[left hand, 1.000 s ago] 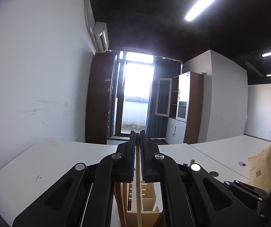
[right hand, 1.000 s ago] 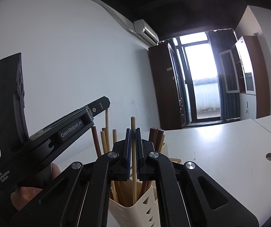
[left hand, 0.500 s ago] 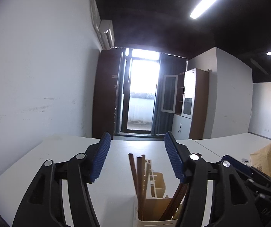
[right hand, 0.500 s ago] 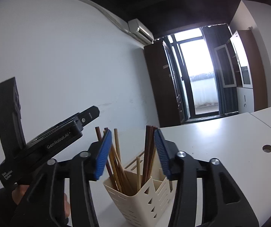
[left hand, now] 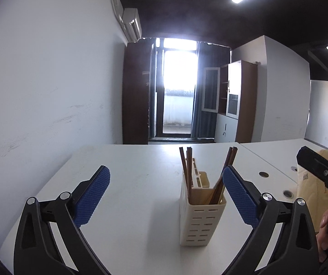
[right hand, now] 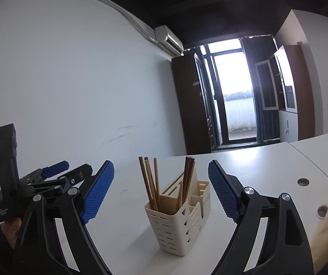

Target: Organize utensils

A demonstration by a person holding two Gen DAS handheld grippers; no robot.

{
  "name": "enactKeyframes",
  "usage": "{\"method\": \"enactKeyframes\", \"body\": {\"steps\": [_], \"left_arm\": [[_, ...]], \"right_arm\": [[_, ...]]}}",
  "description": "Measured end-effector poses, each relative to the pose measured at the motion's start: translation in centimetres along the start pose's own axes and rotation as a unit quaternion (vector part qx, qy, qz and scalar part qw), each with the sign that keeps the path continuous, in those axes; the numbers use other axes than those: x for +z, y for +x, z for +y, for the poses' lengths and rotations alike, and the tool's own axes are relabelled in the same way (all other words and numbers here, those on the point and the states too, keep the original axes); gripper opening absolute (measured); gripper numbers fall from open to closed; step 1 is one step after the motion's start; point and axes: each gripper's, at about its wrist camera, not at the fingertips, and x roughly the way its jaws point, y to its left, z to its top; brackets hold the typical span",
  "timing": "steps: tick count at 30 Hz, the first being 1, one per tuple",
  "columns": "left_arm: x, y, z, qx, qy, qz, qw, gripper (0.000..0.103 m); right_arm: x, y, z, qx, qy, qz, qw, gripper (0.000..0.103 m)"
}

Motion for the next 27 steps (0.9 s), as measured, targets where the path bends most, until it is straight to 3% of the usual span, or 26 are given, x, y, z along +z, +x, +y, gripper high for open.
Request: {"method": "enactKeyframes", "body": {"steps": [6,13,20,27], "left_arm": [[-1.6,-1.7,0.3,0.003,-0.007,0.047,0.9989,0.097],[-4.4,-2.1,-0.8,0.001,0.016,0.098,0.9950,0.097],[-6.2,-3.1,-1.2,-0.006,0.020,0.121,0.9924,0.097],[-6.6,-3.2,-1.6,-0.006,0.011,0.131,0.9913,0.097]], "right_arm": [[-0.3,-2.4,0.7,-0.007,0.003,0.010,1.000,0.087],[-3.0,-1.9,0.4,-0.018,0.004,0.076,0.997,0.087],[-4.9,-2.0,0.4,-0.025,0.004,0.108,0.994,0.087],[-5.1,-2.4,0.4,-0.029,0.002,0.113,0.993,0.087]]}}
